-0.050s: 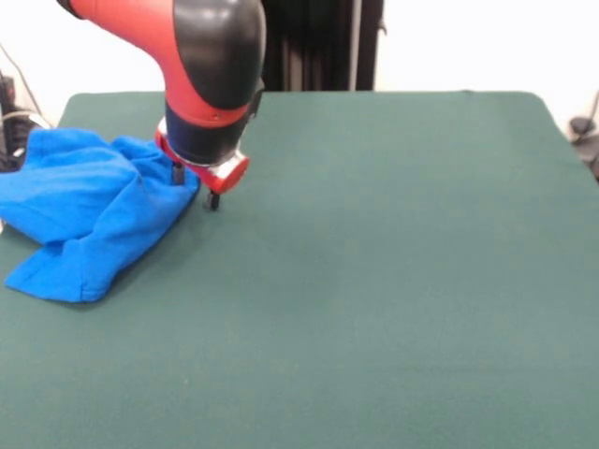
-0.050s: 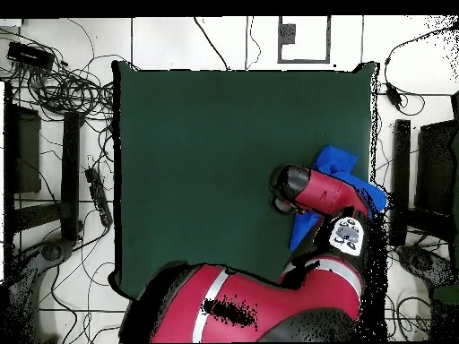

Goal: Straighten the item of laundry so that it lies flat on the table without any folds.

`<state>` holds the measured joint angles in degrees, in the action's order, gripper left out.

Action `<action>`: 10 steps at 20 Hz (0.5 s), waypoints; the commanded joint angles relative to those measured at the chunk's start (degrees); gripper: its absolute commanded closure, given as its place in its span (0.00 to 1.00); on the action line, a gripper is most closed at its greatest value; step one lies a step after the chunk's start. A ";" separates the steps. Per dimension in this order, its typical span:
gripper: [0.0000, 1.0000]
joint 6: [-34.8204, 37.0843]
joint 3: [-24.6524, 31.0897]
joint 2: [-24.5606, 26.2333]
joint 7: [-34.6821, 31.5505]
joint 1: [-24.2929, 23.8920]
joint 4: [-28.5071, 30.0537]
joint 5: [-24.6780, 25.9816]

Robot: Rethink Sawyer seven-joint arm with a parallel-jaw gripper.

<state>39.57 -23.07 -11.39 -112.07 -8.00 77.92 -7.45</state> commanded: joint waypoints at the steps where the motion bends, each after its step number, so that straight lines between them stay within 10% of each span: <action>1: 0.00 -5.90 1.22 4.33 -4.05 -1.53 -0.03 5.46; 7: 0.00 -23.24 5.60 6.02 -8.61 -5.24 4.00 4.36; 8: 1.00 -26.11 5.45 6.26 -10.27 -5.12 4.61 4.30; 10: 1.00 -27.58 4.74 6.35 -11.91 -4.52 4.86 4.09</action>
<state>36.01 -21.40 -11.86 -112.07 -9.79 78.51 -6.84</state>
